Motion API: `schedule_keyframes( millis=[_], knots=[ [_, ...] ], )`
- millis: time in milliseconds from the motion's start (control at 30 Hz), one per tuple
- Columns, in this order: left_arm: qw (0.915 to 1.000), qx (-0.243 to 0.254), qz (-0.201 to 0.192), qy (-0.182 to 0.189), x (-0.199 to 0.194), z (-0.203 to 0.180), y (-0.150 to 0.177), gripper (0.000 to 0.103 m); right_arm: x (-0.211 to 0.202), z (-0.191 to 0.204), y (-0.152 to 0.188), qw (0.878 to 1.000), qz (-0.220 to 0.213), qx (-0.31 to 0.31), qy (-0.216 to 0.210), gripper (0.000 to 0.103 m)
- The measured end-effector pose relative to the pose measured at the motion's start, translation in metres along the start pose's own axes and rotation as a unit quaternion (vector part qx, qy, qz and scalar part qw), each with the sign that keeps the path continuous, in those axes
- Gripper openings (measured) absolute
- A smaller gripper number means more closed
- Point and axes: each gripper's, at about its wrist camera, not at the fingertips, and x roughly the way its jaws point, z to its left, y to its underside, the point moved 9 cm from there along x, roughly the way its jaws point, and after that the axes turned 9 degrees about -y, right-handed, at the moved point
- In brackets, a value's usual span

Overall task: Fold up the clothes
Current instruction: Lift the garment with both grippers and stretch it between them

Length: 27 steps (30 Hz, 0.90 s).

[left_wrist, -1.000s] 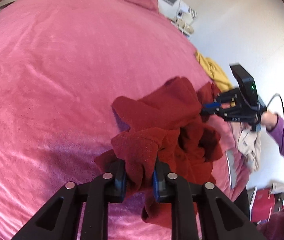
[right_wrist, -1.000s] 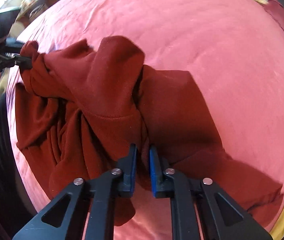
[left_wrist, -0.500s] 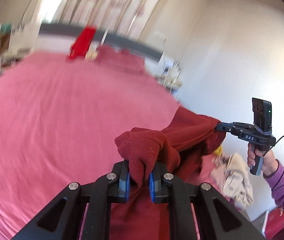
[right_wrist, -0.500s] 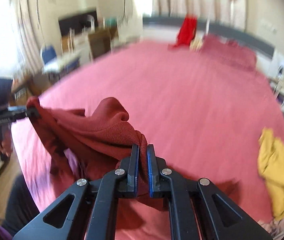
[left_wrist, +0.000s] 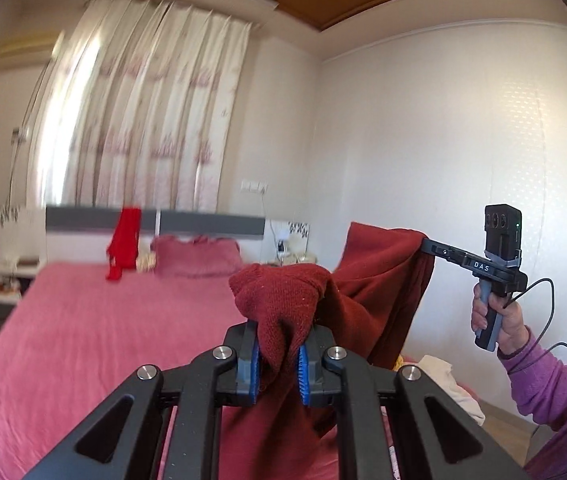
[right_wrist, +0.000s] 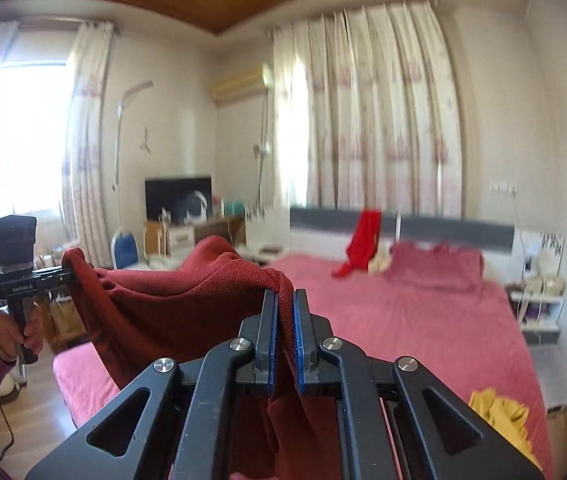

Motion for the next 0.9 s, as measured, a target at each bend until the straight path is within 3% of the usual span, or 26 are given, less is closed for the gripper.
schedule_keyframes(
  millis=[100, 200, 367, 533, 667, 767, 900],
  knots=[
    [0.9996, 0.018, -0.016, -0.014, -0.034, -0.008, -0.014, 0.013, -0.033, 0.017, -0.013, 1.0, -0.022, -0.008, 0.002, 0.008],
    [0.9996, 0.01, -0.022, -0.017, -0.056, -0.002, -0.015, 0.013, -0.052, 0.024, -0.001, 1.0, -0.022, 0.012, -0.014, 0.007],
    [0.999, -0.004, 0.022, -0.039, -0.04, 0.033, 0.008, 0.013, -0.022, 0.023, 0.042, 0.999, 0.026, 0.024, -0.026, 0.008],
    [0.9896, -0.027, 0.11, -0.088, 0.048, 0.122, 0.062, 0.014, 0.061, -0.002, 0.076, 0.995, 0.08, 0.059, -0.027, 0.007],
    [0.9765, -0.008, 0.171, -0.131, 0.141, 0.178, 0.099, 0.015, 0.167, -0.043, 0.109, 0.989, 0.125, 0.077, 0.006, 0.007],
    [0.9621, -0.009, 0.215, -0.167, 0.218, 0.221, 0.146, 0.017, 0.244, -0.082, 0.149, 0.982, 0.155, 0.102, 0.045, 0.008],
    [0.938, -0.041, 0.285, -0.193, 0.285, 0.253, 0.231, 0.016, 0.32, -0.129, 0.23, 0.961, 0.213, 0.156, 0.08, 0.018]
  ],
)
